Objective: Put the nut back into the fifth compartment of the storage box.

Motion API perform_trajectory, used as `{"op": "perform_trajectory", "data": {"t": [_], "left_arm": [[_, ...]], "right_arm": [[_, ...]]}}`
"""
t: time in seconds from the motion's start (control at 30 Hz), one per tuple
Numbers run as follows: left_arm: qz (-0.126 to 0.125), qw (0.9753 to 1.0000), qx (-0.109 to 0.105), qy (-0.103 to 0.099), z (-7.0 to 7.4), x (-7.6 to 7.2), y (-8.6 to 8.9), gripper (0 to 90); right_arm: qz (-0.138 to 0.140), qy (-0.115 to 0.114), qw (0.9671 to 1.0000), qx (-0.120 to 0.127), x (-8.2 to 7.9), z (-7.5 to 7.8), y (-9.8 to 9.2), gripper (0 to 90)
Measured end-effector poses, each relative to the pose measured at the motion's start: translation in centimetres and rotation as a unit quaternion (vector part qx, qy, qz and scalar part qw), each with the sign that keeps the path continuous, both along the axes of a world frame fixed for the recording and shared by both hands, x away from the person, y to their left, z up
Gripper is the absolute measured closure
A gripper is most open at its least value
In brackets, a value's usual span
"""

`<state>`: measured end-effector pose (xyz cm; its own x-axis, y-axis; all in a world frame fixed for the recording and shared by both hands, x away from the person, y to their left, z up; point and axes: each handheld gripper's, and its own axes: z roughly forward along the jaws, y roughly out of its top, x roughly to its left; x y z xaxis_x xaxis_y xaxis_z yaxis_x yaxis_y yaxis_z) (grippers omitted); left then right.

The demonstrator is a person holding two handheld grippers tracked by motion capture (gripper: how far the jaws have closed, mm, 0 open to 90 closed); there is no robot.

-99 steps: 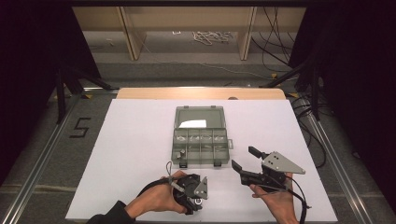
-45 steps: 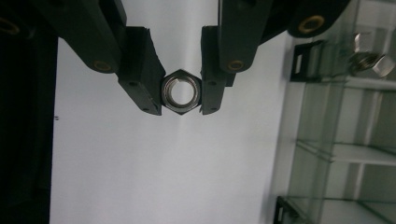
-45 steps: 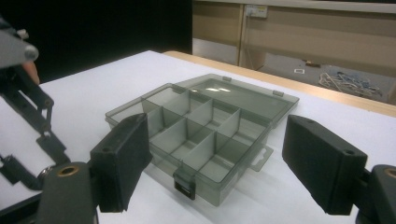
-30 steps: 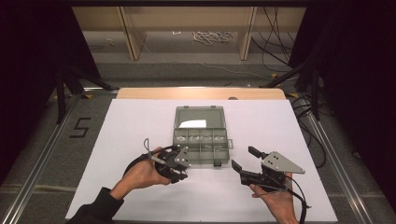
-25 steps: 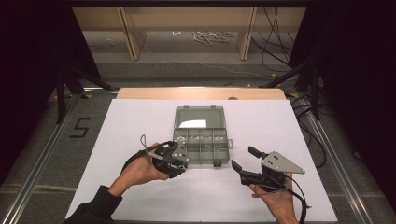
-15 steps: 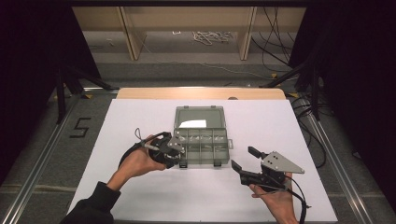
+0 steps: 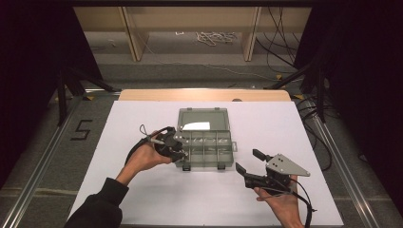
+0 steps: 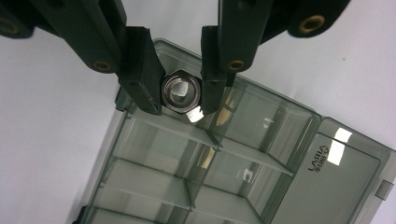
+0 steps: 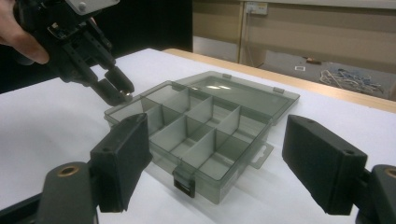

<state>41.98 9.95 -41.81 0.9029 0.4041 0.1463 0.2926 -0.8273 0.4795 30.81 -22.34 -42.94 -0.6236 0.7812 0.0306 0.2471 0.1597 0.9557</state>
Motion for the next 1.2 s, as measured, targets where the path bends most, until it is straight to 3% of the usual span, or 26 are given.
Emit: {"op": "perform_trajectory", "data": {"t": [0.43, 0.67, 0.73, 0.97, 1.13, 1.2], "left_arm": [[-0.005, 0.9995, 0.014, 0.026, -1.0, 1.3, -0.7, 69.9], [0.002, 0.9994, 0.018, 0.029, -1.6, 1.6, -0.9, 69.9], [-0.007, 0.9992, 0.027, 0.030, -1.7, 1.7, -0.9, 69.8], [0.003, 0.9997, 0.000, 0.024, -1.4, 1.8, -0.7, 64.2], [0.019, 0.9993, -0.027, 0.015, -0.2, 1.6, 0.4, 57.7], [0.039, 0.9983, -0.042, 0.010, -0.2, 1.4, 0.5, 52.6]], "right_arm": [[0.005, 0.003, 0.9999, 0.008, 0.1, -0.1, 0.0, 24.0], [0.001, 0.005, 1.0000, 0.001, 0.1, -0.1, -0.1, 24.0], [0.004, 0.006, 1.0000, 0.006, 0.1, -0.1, -0.1, 24.0], [0.001, 0.007, 1.0000, 0.000, 0.0, 0.0, -0.2, 24.0], [0.005, 0.004, 1.0000, 0.007, 0.1, -0.1, -0.1, 24.0], [0.002, 0.009, 0.9999, -0.004, 0.0, 0.0, -0.3, 24.0]]}}
